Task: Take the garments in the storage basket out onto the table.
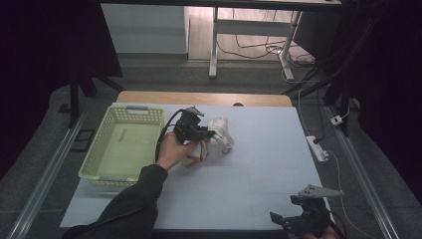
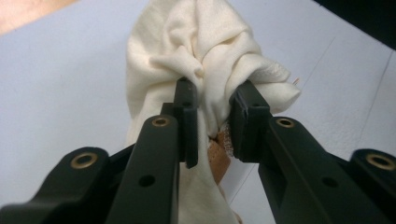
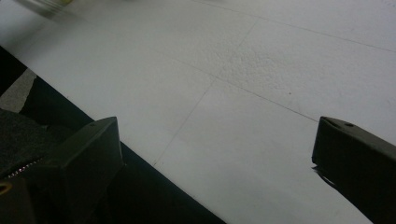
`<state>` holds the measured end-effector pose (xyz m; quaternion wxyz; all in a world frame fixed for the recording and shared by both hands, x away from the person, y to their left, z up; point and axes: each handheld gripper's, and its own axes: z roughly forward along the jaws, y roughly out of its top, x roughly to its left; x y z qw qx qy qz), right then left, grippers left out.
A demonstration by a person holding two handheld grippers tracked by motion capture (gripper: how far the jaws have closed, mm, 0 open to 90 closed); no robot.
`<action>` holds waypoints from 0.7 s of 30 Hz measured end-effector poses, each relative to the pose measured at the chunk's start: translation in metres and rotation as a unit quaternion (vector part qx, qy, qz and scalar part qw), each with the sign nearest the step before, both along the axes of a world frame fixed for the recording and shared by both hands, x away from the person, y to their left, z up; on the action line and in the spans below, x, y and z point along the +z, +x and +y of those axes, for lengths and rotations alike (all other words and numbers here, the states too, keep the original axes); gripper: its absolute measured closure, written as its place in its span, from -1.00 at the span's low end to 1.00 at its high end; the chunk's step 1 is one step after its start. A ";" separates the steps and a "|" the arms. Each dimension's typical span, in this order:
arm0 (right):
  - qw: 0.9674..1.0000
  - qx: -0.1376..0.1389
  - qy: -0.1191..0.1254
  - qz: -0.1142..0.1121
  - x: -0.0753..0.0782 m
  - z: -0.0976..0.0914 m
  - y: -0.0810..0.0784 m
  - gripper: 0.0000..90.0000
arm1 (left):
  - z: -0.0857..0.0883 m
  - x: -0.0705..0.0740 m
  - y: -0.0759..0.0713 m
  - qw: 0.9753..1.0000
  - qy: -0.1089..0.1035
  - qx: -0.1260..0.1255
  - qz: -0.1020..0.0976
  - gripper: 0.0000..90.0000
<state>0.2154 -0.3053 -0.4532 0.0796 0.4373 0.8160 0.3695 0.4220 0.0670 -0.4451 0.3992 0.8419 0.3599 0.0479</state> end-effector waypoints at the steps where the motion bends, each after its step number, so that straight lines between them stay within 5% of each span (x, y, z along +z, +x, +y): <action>1: 1.000 0.000 0.000 0.000 0.000 0.000 0.000 -0.96 | 0.000 -0.003 0.001 1.000 0.001 0.001 0.003 0.65; 21: 1.000 0.001 -0.001 0.000 0.000 0.000 0.000 -0.96 | -0.015 -0.049 0.004 0.997 0.047 -0.004 0.055 0.59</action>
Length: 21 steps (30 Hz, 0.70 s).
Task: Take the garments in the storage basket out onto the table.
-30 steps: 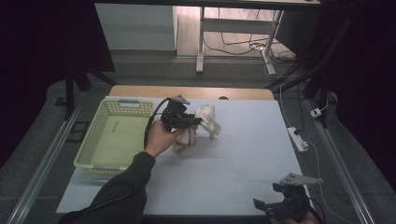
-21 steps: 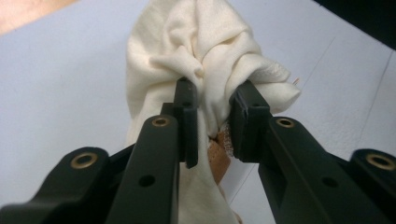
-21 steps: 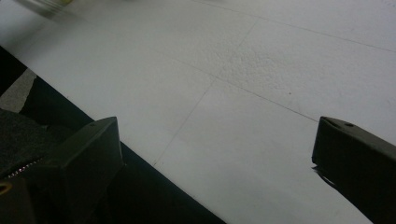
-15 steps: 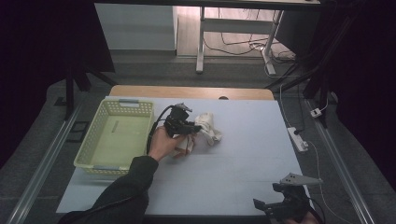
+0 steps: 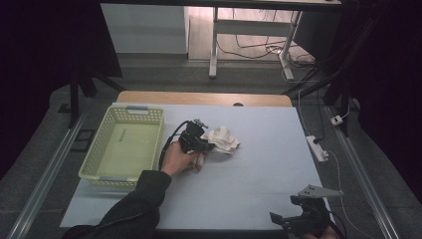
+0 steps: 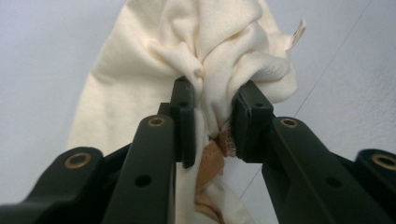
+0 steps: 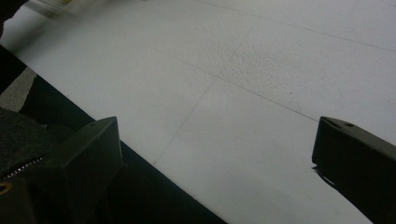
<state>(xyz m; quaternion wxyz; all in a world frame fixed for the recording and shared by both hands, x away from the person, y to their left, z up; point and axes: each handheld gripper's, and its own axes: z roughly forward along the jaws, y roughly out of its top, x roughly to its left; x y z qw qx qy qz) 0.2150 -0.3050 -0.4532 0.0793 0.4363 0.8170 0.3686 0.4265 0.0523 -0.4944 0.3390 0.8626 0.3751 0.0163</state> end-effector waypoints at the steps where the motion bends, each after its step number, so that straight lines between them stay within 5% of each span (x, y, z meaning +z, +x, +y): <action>1: 1.000 0.000 0.000 0.000 0.000 0.000 0.000 -0.96 | -0.001 -0.002 0.000 1.000 0.002 0.000 0.003 0.59; 14: 1.000 0.002 -0.002 0.000 0.000 0.000 0.000 -0.96 | -0.010 -0.022 -0.003 0.999 0.028 -0.023 0.005 0.47; 21: 1.000 0.003 -0.005 0.000 0.000 0.001 0.000 -0.96 | -0.011 -0.024 -0.003 0.999 0.025 -0.032 0.006 0.36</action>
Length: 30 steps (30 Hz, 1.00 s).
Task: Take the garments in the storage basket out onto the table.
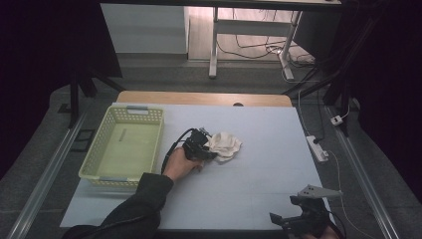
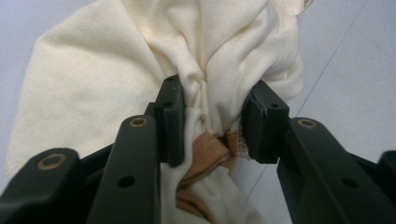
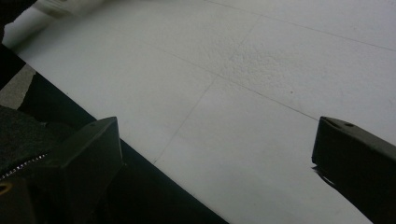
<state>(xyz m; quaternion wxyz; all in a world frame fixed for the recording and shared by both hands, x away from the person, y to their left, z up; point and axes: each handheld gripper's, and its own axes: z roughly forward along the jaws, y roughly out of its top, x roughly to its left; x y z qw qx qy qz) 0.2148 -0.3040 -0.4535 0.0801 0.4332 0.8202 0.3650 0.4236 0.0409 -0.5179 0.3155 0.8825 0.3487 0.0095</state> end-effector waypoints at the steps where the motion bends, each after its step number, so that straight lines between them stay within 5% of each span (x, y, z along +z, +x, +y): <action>1: 1.000 0.000 0.000 0.000 0.000 0.000 0.000 -0.96 | 0.000 0.000 0.000 1.000 -0.001 -0.001 0.001 0.33; 13: 1.000 0.000 0.000 0.001 0.000 0.000 0.000 -0.96 | -0.001 0.008 -0.001 0.999 -0.012 -0.010 -0.035 -0.26; 24: 1.000 0.000 0.000 0.000 0.000 0.000 0.000 -0.96 | -0.001 0.017 -0.003 0.998 -0.029 -0.018 -0.046 -0.93; 30: 1.000 -0.001 0.000 0.001 0.000 0.000 0.000 -0.96 | 0.000 0.026 -0.007 0.997 -0.047 -0.023 -0.057 -1.00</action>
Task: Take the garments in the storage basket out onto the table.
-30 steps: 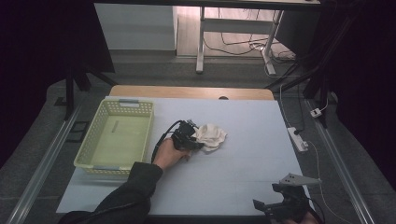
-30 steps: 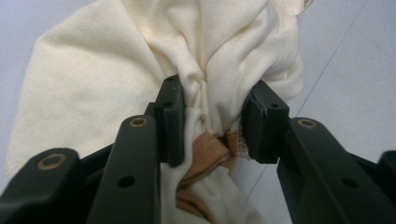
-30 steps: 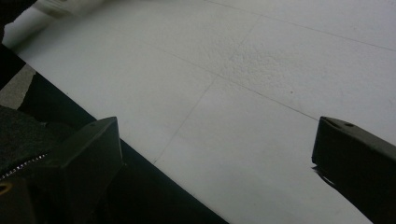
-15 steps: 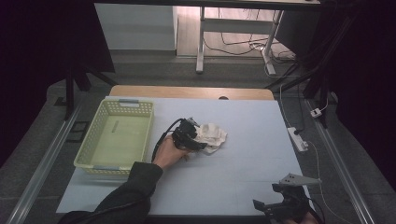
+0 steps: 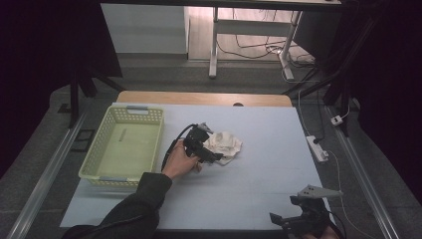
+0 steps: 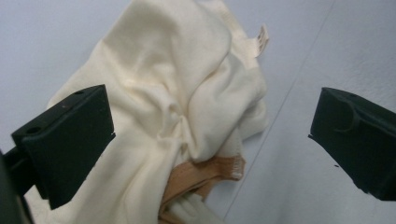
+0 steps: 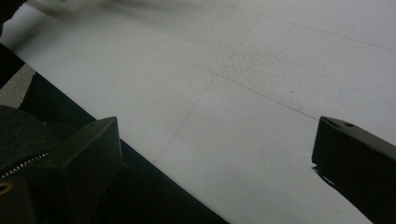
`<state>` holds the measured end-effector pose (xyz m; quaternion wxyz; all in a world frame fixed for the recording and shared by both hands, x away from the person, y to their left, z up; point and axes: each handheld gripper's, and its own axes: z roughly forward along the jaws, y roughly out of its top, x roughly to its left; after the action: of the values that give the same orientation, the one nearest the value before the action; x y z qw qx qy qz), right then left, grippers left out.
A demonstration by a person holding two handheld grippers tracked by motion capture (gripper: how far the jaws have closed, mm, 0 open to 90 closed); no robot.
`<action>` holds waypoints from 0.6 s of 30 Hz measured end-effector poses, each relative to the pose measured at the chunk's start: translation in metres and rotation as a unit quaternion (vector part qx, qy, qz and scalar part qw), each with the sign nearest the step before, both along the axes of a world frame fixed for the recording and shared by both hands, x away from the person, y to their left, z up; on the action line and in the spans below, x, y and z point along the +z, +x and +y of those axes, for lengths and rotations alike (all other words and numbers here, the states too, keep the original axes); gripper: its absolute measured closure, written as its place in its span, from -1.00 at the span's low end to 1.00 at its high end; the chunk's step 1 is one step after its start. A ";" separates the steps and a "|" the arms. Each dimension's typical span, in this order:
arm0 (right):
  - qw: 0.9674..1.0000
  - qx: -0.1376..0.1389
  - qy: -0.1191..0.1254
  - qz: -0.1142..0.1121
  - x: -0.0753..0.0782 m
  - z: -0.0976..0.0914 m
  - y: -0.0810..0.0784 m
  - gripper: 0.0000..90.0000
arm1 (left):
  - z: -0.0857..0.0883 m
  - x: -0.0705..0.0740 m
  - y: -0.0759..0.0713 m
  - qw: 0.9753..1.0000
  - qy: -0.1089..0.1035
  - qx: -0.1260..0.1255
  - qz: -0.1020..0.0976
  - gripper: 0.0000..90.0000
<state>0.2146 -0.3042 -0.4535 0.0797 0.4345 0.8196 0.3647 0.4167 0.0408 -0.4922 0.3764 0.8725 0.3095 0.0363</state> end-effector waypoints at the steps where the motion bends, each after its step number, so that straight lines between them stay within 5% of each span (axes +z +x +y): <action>1: 1.000 0.000 0.000 0.000 0.000 0.000 0.000 -0.96 | 0.000 0.002 -0.001 1.000 -0.002 0.000 -0.003 -1.00; 8: 1.000 -0.001 0.000 0.000 0.000 0.000 0.000 -0.96 | 0.004 0.015 -0.007 0.999 -0.030 -0.012 -0.020 -1.00; 18: 1.000 -0.001 0.000 -0.001 0.000 0.000 0.000 -0.96 | 0.010 0.035 -0.017 0.998 -0.044 -0.028 -0.037 -1.00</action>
<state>0.2145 -0.3042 -0.4535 0.0807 0.4351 0.8192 0.3647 0.3994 0.0512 -0.4573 0.4259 0.8616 0.2724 0.0441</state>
